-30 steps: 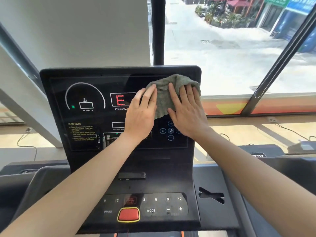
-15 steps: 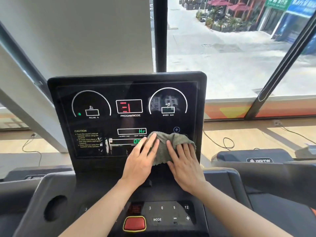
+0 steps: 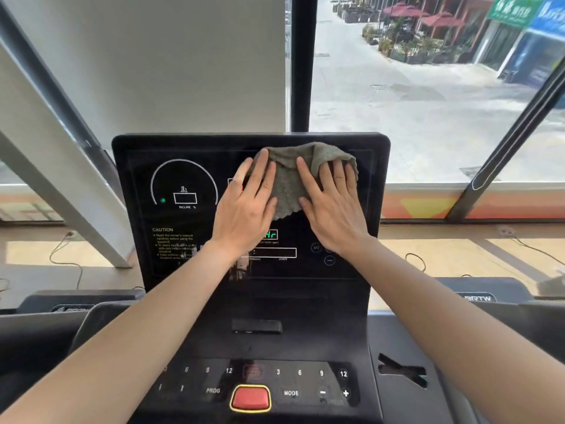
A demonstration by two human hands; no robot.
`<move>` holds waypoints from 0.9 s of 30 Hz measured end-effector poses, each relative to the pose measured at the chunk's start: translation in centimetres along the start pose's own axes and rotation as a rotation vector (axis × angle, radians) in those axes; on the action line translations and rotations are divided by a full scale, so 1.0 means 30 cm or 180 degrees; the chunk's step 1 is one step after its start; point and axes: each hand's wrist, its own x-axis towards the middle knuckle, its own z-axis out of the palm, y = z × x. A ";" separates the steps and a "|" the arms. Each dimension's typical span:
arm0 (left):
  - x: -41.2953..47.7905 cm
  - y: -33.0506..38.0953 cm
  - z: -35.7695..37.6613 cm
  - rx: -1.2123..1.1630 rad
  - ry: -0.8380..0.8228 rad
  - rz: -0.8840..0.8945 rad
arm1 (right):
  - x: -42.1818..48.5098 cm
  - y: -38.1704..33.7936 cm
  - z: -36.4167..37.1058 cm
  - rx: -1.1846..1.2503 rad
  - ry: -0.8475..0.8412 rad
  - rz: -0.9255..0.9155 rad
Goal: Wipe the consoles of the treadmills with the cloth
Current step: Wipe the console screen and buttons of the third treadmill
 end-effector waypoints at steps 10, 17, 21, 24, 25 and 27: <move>-0.206 0.008 0.051 -0.0113 -0.0228 0.0001 | -0.169 -0.108 0.092 0.0072 -0.0212 0.0091; -0.461 0.043 0.103 -0.0007 -0.0447 0.0168 | -0.388 -0.181 0.179 0.0265 -0.0679 0.0111; -0.520 0.055 0.112 0.0116 -0.0447 0.0249 | -0.459 -0.199 0.192 0.0429 -0.0803 0.0120; -0.531 0.062 0.110 0.0214 -0.0380 0.0143 | -0.465 -0.192 0.191 0.0461 -0.0799 0.0048; -0.524 0.062 0.106 0.0280 -0.0357 0.0092 | -0.451 -0.187 0.187 0.0452 -0.0762 0.0022; -0.500 0.057 0.096 0.0412 -0.0357 -0.0089 | -0.404 -0.180 0.174 0.0442 -0.0648 -0.0025</move>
